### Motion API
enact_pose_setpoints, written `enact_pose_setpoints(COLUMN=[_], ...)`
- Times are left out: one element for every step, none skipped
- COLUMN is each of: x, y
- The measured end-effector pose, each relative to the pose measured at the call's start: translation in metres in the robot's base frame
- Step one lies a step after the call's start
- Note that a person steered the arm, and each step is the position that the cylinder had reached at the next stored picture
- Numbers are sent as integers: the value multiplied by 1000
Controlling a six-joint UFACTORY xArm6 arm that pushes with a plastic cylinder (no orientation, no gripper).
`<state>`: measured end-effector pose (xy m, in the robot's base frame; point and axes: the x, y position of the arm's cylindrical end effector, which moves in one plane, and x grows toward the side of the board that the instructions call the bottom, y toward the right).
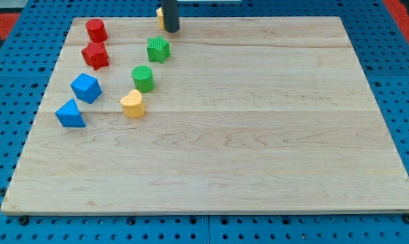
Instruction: Move yellow hexagon to the top right of the green star
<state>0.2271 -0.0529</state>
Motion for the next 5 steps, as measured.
enact_pose_setpoints(x=[37,127,220,277,299], y=[39,50,16,-16,-83])
